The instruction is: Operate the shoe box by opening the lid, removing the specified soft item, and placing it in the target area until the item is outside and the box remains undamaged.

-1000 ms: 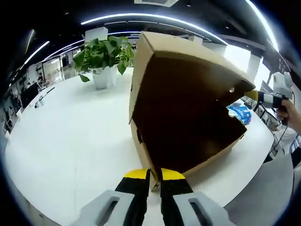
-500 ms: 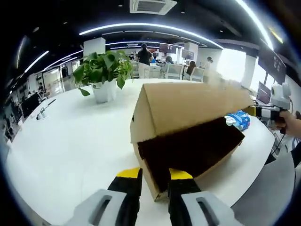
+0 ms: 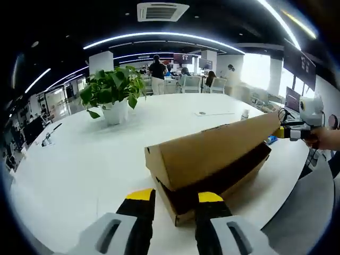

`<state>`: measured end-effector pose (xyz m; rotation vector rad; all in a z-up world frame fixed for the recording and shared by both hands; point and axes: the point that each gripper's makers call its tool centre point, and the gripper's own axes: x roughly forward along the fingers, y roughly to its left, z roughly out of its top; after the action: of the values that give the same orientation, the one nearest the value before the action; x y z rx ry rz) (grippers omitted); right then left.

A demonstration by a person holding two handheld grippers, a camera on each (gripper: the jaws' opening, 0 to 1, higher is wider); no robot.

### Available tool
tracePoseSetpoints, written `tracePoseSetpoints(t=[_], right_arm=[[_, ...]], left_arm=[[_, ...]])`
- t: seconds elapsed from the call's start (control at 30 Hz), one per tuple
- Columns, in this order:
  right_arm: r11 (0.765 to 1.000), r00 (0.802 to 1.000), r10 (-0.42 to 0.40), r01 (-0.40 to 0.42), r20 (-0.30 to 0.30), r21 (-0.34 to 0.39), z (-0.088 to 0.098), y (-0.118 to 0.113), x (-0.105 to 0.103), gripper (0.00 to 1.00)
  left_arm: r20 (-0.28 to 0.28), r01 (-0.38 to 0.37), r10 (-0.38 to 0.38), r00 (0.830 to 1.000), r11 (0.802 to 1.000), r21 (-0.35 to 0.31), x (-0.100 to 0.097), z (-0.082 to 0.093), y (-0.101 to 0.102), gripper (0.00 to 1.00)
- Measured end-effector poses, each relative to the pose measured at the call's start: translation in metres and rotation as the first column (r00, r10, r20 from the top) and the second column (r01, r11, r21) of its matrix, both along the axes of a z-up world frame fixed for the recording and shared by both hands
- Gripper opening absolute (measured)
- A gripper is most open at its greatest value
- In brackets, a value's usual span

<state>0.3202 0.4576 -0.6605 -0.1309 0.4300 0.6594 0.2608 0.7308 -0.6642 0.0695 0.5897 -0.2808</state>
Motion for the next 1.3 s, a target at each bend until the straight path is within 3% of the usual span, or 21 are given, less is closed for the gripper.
tracePoseSetpoints(t=[0.77,1.3], right_arm=[[0.991,0.993,0.119,-0.119,-0.002,-0.068,-0.026,0.007,-0.029,0.17],[0.981,0.987,0.159,-0.161,-0.021,-0.107,-0.04,0.008,-0.036,0.2]], left_arm=[[-0.03,0.045,-0.044,0.999,0.998,0.04,-0.015,-0.015,-0.008,0.31],[-0.072,0.079,-0.075,0.995,0.995,0.054,-0.018,-0.029,-0.012,0.3]])
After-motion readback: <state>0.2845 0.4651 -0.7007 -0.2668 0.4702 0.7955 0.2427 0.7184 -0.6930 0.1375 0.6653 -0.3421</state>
